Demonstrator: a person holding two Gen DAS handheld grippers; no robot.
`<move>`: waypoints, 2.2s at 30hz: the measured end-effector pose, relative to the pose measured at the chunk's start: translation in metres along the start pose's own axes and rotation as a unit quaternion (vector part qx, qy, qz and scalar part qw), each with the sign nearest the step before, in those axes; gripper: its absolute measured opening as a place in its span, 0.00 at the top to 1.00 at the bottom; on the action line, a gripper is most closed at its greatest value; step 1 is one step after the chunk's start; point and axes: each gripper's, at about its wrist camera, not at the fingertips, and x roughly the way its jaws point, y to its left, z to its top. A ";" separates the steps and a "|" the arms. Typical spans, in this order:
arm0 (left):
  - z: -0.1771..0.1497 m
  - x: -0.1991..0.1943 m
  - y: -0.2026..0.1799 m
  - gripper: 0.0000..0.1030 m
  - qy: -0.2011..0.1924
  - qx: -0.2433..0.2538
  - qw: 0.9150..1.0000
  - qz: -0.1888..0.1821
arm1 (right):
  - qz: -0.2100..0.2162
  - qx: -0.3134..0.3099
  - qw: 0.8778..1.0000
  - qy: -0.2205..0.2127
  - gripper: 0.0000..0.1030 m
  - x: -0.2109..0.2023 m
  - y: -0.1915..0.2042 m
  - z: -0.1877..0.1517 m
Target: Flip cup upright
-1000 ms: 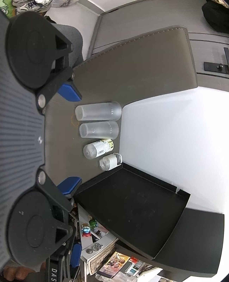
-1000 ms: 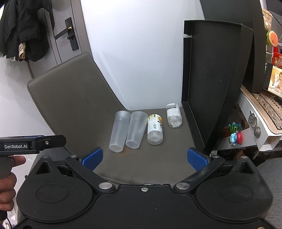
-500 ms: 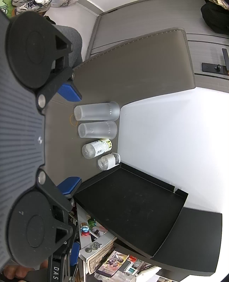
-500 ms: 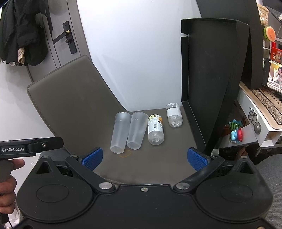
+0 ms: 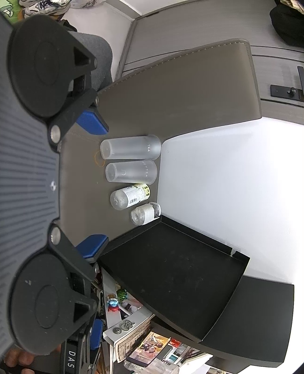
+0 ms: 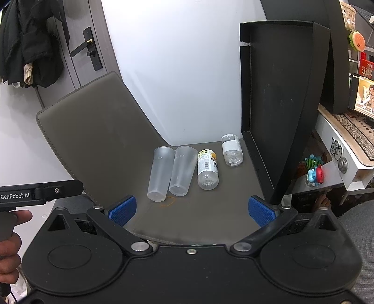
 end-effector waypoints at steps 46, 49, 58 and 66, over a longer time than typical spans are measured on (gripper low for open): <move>0.028 0.060 0.009 0.12 0.020 -0.006 1.000 -0.010 | 0.008 0.035 0.999 -0.029 0.00 0.035 -0.019 0.020; 0.034 0.074 0.011 0.12 0.030 -0.013 0.999 -0.011 | 0.006 0.045 0.999 -0.018 0.00 0.046 -0.024 0.022; 0.054 0.121 0.014 0.13 0.056 -0.020 0.998 -0.010 | -0.008 0.058 0.998 0.003 0.00 0.079 -0.035 0.034; 0.070 0.169 0.018 0.15 0.083 -0.035 0.996 -0.010 | -0.012 0.070 0.997 0.029 0.01 0.112 -0.044 0.044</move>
